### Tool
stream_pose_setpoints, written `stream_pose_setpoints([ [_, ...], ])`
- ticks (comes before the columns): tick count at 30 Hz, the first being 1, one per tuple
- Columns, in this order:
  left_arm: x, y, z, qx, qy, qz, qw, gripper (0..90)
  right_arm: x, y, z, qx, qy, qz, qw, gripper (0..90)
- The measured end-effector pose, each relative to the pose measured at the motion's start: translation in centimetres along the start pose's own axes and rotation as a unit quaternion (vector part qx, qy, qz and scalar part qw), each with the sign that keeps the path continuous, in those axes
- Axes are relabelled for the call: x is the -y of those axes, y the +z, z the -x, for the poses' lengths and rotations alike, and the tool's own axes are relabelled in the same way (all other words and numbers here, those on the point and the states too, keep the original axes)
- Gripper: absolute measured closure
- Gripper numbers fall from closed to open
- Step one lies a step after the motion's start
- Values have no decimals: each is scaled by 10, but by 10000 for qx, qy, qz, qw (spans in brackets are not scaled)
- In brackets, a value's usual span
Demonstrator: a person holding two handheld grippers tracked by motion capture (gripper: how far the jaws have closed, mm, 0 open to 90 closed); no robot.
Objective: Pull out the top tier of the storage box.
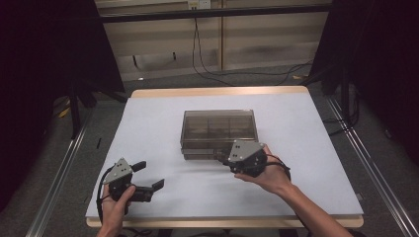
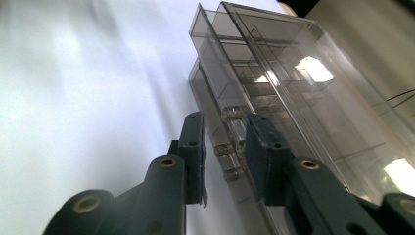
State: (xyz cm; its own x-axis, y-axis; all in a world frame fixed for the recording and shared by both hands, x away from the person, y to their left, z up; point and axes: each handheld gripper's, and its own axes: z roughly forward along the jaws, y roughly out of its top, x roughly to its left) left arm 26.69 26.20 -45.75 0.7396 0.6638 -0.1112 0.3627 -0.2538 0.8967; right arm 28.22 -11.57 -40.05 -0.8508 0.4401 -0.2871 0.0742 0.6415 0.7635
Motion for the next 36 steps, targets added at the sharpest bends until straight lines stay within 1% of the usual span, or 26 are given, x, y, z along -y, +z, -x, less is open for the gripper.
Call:
stream_pose_setpoints([
  [1, 0, 0, 0, 0, 0, 0, 10000, 26, 0, 0, 0, 0, 0, 0, 10000, 695],
  [2, 0, 0, 0, 5, 2, -2, 10000, 26, 0, -3, 9, -151, 185, -96, 9997, 695],
  [3, 0, 0, 0, 48, -1, 12, 10000, 26, 0, -3, 9, -151, 185, -96, 9997, 695],
  [5, 0, 0, 0, 37, 6, 2, 10000, 26, 2, -7, 18, -345, 427, -91, 9985, 690],
  [6, 0, 0, 0, 32, -9, 0, 10000, 26, 2, -9, 22, -358, 465, -127, 9982, 689],
  [7, 0, 1, 0, 41, -14, -2, 10000, 26, 3, -13, 28, -492, 583, -142, 9970, 676],
  [8, 0, 0, 0, 22, -1, -4, 10000, 26, 3, -13, 28, -492, 583, -142, 9970, 676],
  [9, 0, 0, 0, 1, 2, -12, 10000, 26, 3, -14, 31, -555, 625, -170, 9964, 675],
  [10, 0, 0, 0, -3, 5, -10, 10000, 26, 3, -16, 33, -531, 616, -187, 9965, 675],
  [11, 0, 0, 0, 8, 11, -4, 10000, 26, 3, -19, 39, -627, 711, -249, 9952, 676],
  [12, 0, 0, 0, 12, 8, 1, 10000, 26, 3, -19, 39, -627, 711, -249, 9952, 676],
  [14, 1, 0, 0, 13, 2, -10, 10000, 26, 3, -23, 45, -620, 762, -365, 9945, 676],
  [16, 1, 1, 1, 35, -10, -4, 10000, 26, 2, -27, 52, -687, 867, -322, 9933, 678],
  [17, 1, 1, 1, 37, 4, -9, 10000, 26, 1, -28, 55, -707, 852, -370, 9932, 679],
  [18, 1, 1, 1, 41, -2, -15, 10000, 26, 0, -29, 59, -798, 846, -419, 9923, 678],
  [21, 1, 1, 0, 35, -24, -11, 10000, 26, -2, -29, 63, -870, 833, -475, 9916, 673],
  [22, 1, 1, 0, 43, -10, -15, 10000, 26, -3, -28, 65, -961, 812, -503, 9908, 667],
  [23, 1, 2, 0, 25, -8, -20, 10000, 26, -5, -24, 67, -989, 794, -606, 9901, 649],
  [24, 1, 1, 0, 1, 28, -45, 10000, 26, -5, -24, 67, -989, 794, -606, 9901, 649],
  [27, 1, 2, 0, 34, 18, -18, 10000, 26, -8, -20, 71, -1119, 738, -702, 9885, 646],
  [29, 1, 1, 0, 28, -20, -11, 10000, 26, -9, -18, 73, -1139, 705, -742, 9882, 651],
  [31, 1, 1, 0, 55, -3, -11, 10000, 26, -10, -17, 74, -1165, 675, -900, 9868, 653],
  [32, 1, 1, 0, 59, -15, 0, 10000, 26, -10, -16, 75, -1227, 670, -919, 9859, 661],
  [33, 1, 1, 0, 8, -14, -27, 10000, 26, -10, -14, 75, -1244, 671, -900, 9859, 664],
  [34, 1, 1, 0, 70, -12, 14, 10000, 26, -9, -13, 77, -1196, 663, -963, 9859, 665],
  [36, 1, 1, -1, 65, 6, 8, 10000, 26, -8, -11, 77, -1194, 620, -1028, 9856, 668],
])
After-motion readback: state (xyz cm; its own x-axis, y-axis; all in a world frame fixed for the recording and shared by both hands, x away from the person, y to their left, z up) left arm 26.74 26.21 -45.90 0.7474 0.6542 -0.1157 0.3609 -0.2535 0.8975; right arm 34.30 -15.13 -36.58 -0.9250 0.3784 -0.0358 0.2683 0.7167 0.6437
